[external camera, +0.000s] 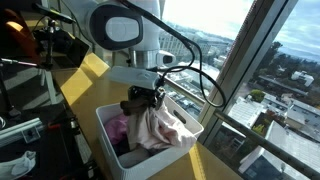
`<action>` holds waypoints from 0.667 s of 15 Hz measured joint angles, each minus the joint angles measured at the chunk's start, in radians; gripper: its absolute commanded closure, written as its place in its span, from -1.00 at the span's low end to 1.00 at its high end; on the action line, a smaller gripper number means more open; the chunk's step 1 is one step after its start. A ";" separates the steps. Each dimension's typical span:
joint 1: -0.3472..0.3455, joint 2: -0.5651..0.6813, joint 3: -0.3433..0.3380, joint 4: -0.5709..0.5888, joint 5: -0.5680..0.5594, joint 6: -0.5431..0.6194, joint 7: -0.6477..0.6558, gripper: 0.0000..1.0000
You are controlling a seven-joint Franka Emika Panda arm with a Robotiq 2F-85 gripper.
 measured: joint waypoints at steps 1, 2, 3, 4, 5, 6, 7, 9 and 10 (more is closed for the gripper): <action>0.012 0.007 0.011 -0.003 0.000 0.000 0.012 1.00; 0.025 0.018 0.025 -0.004 0.000 0.000 0.027 1.00; 0.038 0.031 0.037 -0.005 -0.001 0.000 0.043 1.00; 0.050 0.046 0.048 -0.005 -0.002 0.001 0.057 1.00; 0.060 0.062 0.056 -0.005 -0.002 0.001 0.068 1.00; 0.066 0.080 0.060 -0.005 -0.004 0.002 0.077 1.00; 0.067 0.100 0.062 -0.005 -0.005 0.004 0.082 1.00; 0.063 0.142 0.059 -0.004 -0.009 0.013 0.086 1.00; 0.058 0.166 0.055 -0.002 -0.013 0.018 0.088 1.00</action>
